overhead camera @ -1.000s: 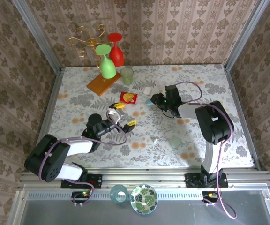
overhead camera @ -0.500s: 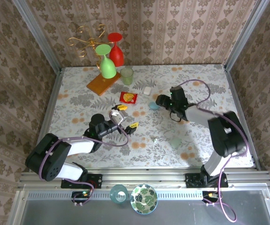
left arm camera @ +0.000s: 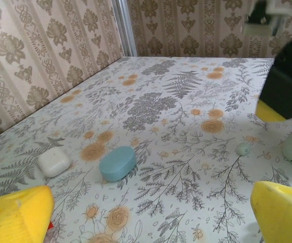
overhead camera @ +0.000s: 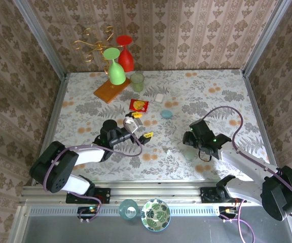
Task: Insert the wireless bluetooth earbuds into the charging case
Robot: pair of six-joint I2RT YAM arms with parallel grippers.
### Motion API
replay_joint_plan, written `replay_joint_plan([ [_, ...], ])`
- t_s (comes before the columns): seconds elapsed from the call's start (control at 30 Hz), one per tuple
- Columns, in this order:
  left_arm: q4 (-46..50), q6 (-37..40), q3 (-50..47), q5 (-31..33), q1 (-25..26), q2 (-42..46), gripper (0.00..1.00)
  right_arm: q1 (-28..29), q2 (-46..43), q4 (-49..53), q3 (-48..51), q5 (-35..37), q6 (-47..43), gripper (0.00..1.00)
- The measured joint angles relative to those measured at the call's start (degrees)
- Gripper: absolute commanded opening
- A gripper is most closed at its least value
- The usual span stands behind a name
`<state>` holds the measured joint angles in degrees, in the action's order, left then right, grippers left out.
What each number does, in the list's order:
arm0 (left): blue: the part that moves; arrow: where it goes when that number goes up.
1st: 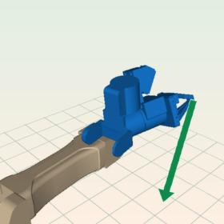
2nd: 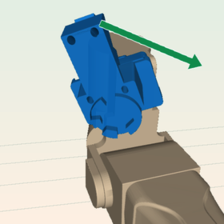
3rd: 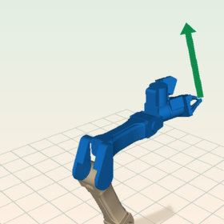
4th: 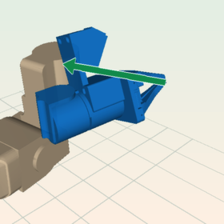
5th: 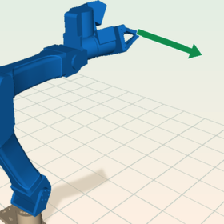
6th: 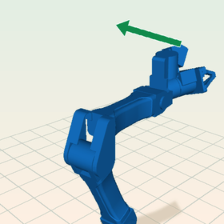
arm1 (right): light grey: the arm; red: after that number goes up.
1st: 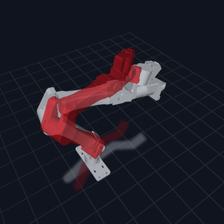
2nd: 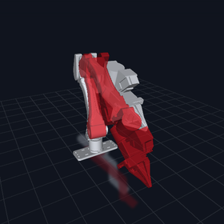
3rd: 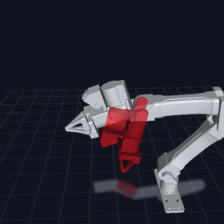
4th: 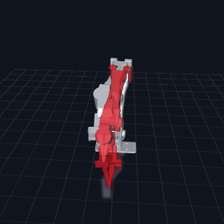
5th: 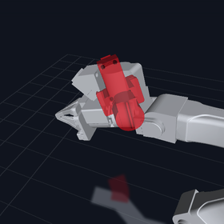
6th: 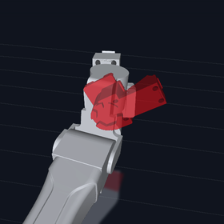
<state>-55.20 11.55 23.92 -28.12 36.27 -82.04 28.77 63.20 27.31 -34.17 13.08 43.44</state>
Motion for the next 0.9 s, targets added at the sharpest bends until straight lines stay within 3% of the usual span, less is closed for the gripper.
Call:
replay_joint_plan([
  [0.2,1.4,1.6,0.9,0.1,1.6,0.0,1.00,0.0,1.8,4.7,1.3,-3.3,8.1,0.67],
  [0.53,3.2,2.2,0.9,0.1,2.0,0.0,1.00,0.0,7.0,2.0,1.8,-10.5,19.5,0.53],
  [0.77,3.2,2.3,0.9,0.2,2.0,0.0,1.00,0.0,8.0,1.3,2.0,-12.1,23.3,0.41],
  [0.9,3.2,2.3,0.9,0.1,2.0,0.0,1.00,0.0,7.8,1.0,2.0,-12.2,23.9,0.40],
])
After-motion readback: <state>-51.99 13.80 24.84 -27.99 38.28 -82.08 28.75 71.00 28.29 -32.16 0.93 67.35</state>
